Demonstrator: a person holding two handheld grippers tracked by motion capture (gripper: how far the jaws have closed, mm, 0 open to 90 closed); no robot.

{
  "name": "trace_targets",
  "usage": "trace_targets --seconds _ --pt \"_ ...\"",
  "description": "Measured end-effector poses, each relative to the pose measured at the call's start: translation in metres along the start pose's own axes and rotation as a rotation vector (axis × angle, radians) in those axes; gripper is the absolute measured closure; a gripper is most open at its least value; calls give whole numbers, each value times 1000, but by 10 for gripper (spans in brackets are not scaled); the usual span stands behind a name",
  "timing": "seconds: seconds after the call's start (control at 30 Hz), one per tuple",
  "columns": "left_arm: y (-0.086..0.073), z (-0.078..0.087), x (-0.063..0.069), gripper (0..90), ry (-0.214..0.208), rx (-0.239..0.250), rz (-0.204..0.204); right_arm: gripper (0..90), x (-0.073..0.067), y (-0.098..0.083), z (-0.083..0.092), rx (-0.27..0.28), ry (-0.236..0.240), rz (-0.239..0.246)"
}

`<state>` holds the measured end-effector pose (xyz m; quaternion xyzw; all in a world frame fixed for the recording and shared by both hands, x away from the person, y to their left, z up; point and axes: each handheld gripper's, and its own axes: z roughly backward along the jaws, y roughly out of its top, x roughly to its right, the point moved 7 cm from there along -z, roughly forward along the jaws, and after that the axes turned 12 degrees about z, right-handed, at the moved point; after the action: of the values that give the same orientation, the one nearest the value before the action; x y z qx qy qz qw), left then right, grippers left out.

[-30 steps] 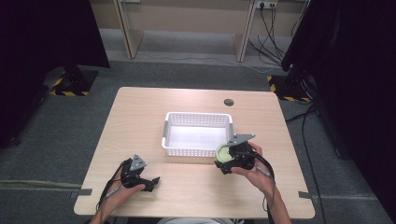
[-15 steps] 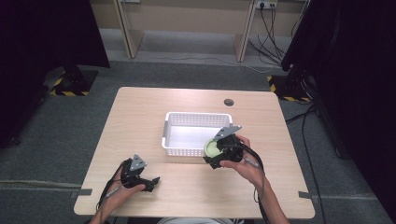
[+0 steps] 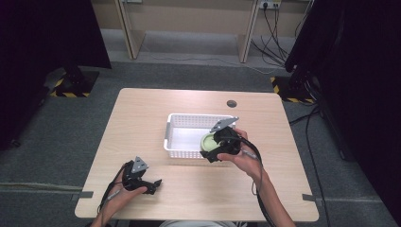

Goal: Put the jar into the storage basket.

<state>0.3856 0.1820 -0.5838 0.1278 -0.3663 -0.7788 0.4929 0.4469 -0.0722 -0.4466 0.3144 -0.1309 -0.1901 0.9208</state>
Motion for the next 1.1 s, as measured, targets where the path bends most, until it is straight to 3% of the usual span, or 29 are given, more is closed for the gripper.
trace_targets --seconds 0.57,1.1 --pt "0 0 0 0 0 2 2 112 23 21 -12 -34 -20 -35" --pt "0 0 0 0 -1 2 2 112 42 32 -43 -61 -28 -80"
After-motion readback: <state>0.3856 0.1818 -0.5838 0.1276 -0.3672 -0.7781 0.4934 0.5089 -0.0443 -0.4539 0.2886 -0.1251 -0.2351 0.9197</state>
